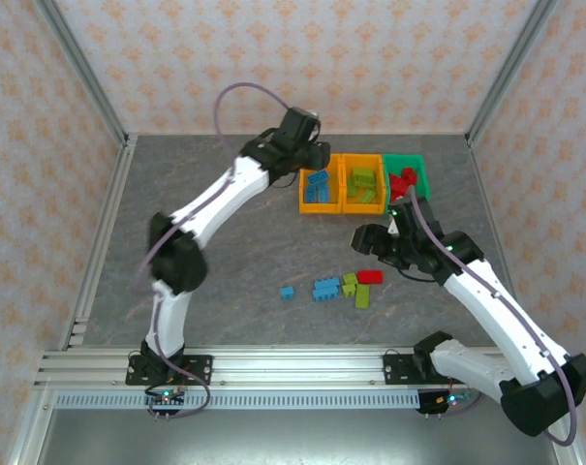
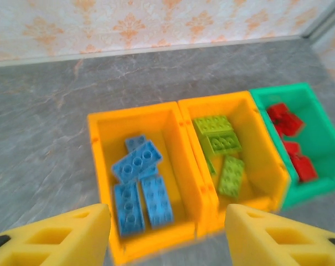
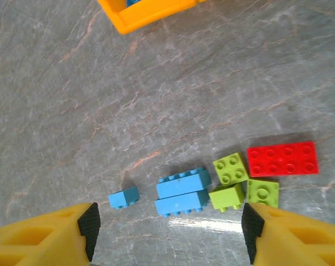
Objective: Sort the legos into containers by color
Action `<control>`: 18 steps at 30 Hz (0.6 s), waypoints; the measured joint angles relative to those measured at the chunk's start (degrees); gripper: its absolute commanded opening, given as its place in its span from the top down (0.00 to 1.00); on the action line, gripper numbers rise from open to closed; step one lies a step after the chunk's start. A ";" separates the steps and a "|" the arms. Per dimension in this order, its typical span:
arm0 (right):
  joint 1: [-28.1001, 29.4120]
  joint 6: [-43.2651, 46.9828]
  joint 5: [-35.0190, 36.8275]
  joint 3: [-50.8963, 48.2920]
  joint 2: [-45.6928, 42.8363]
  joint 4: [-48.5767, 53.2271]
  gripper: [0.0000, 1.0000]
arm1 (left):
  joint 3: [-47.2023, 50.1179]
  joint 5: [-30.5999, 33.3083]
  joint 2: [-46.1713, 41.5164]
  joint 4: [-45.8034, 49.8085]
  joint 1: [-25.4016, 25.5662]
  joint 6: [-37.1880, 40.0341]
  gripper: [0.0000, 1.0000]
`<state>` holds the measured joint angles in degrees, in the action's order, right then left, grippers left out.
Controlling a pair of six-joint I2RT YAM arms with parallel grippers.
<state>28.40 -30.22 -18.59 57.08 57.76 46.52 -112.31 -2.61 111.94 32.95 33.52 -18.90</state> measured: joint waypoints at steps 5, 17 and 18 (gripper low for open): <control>10.12 -0.22 2.60 0.61 6.99 -3.58 0.28 | 22.69 0.33 -30.58 -7.34 2.05 3.52 0.40; 30.14 -1.51 8.41 14.32 40.19 -7.82 0.28 | 43.95 -2.29 -67.17 7.52 2.64 28.41 0.03; 30.71 -1.49 9.42 15.23 42.32 -7.54 0.28 | 45.64 -3.58 -68.70 8.94 2.78 31.23 0.00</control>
<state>59.11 -31.70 -9.17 72.31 100.07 38.98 -66.67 -6.20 43.24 41.89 36.29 12.34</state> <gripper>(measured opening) 0.718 0.952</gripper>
